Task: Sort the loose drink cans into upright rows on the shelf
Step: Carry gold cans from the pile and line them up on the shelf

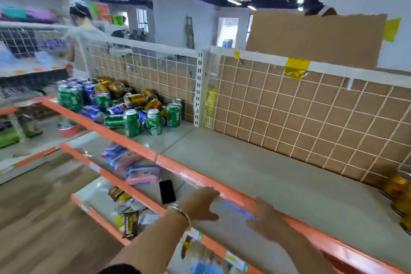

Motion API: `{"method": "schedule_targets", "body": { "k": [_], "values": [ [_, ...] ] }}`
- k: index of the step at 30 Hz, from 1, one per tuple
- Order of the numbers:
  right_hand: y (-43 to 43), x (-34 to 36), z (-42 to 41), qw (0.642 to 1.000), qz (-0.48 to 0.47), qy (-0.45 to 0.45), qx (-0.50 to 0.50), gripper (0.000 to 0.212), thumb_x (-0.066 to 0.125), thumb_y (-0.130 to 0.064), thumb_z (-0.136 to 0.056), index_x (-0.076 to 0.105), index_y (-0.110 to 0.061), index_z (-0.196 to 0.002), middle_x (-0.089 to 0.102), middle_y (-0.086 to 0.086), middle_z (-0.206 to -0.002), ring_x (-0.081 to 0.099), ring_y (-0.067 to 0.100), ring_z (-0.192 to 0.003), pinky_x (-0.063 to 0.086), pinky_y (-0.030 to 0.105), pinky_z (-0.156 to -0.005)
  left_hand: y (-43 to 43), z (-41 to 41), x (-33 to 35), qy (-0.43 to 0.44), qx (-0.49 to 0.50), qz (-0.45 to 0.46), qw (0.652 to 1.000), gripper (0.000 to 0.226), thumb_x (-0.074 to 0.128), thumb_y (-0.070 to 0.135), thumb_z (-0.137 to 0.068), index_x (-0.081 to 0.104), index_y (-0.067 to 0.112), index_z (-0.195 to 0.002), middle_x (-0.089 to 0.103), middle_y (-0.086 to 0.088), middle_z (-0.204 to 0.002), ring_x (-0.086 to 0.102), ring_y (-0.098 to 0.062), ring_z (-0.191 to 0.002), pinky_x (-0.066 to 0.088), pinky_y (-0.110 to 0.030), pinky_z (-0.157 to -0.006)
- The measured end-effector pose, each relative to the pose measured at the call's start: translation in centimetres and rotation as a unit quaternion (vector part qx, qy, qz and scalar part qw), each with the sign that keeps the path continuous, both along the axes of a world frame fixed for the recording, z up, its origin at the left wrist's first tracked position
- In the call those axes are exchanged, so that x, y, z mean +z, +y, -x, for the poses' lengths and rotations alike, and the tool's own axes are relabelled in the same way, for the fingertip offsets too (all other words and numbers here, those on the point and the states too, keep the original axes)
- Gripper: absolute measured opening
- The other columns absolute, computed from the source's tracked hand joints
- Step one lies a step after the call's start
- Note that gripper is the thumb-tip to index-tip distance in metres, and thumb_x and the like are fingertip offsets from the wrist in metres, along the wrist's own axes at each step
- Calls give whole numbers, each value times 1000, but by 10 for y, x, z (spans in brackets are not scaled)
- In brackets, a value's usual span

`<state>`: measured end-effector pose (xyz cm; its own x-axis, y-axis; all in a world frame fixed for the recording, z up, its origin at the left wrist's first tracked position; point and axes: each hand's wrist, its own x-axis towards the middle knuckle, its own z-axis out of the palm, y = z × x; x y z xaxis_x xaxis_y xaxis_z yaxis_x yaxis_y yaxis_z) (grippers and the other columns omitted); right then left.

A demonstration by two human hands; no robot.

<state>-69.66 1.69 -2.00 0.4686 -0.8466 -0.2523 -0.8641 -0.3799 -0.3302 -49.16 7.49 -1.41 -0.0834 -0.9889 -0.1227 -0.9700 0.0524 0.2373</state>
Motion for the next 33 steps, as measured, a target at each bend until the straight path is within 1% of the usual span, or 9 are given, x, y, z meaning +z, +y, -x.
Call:
{"method": "schedule_targets", "body": {
  "k": [3, 6, 11, 17, 21, 24, 27, 30, 33],
  "values": [
    [-5, 41, -54, 997, -47, -33, 42, 42, 56, -25, -89, 53, -26, -131, 53, 8, -134, 57, 16, -115, 39, 26, -98, 9, -61, 31, -16, 74, 36, 996, 69, 63, 35, -85, 32, 16, -144, 38, -5, -148, 35, -20, -136, 23, -25, -109],
    [-21, 60, -106, 993, -65, -86, 50, 61, 64, -21, -86, 41, -13, -141, 48, 5, -141, 49, 18, -127, 34, 24, -106, 14, -103, 48, -4, 121, 54, 991, 68, 63, 35, -84, 35, 19, -143, 42, -4, -145, 40, -21, -132, 30, -27, -107],
    [-35, 80, -188, 988, -47, -88, 118, 74, 65, -27, -84, 28, -18, -148, 54, 4, -132, 52, 16, -120, 38, 21, -94, 18, -144, 62, 107, 151, 61, 981, 71, 66, 36, -83, 33, 18, -144, 40, -2, -146, 39, -19, -133, 29, -26, -109],
    [-64, 84, -279, 977, -39, -78, 193, 68, 64, -29, -87, 33, -13, -146, 40, 7, -148, 42, 19, -133, 34, 27, -106, 7, -218, 72, 86, 212, 25, 973, 71, 63, 38, -85, 29, 21, -146, 41, -3, -147, 40, -20, -133, 32, -29, -109],
    [-95, 95, -336, 969, -31, -118, 216, 66, 63, -28, -87, 36, -13, -145, 37, 6, -151, 39, 20, -136, 33, 31, -109, -9, -270, 90, 83, 250, 28, 964, 67, 62, 36, -87, 32, 17, -144, 39, -4, -148, 41, -20, -130, 32, -29, -106],
    [-117, 105, -379, 960, -17, -148, 236, 62, 64, -25, -86, 41, -11, -142, 44, 7, -145, 43, 20, -132, 34, 31, -108, -28, -309, 96, 80, 265, 53, 959, 61, 61, 36, -87, 39, 14, -140, 46, -6, -141, 47, -18, -119, 37, -27, -95],
    [-132, 111, -417, 959, 7, -142, 243, 59, 62, -27, -87, 43, -13, -141, 46, 8, -144, 44, 21, -129, 35, 27, -102, -44, -343, 93, 91, 280, 58, 954, 64, 63, 36, -86, 37, 16, -142, 45, -4, -143, 45, -19, -128, 37, -28, -101],
    [-147, 114, -455, 960, 20, -129, 247, 55, 60, -28, -88, 46, -13, -139, 50, 7, -140, 49, 23, -123, 38, 29, -99, -62, -377, 90, 85, 290, 63, 951, 62, 64, 36, -85, 41, 16, -139, 48, -4, -139, 47, -21, -125, 38, -29, -101],
    [-162, 118, -493, 967, 34, -106, 231, 60, 57, -27, -91, 36, -12, -145, 41, 9, -147, 43, 26, -130, 37, 30, -102, -83, -413, 89, 100, 299, 81, 946, 59, 65, 36, -84, 44, 16, -136, 51, -4, -135, 49, -22, -121, 39, -29, -98]
  ]
}}
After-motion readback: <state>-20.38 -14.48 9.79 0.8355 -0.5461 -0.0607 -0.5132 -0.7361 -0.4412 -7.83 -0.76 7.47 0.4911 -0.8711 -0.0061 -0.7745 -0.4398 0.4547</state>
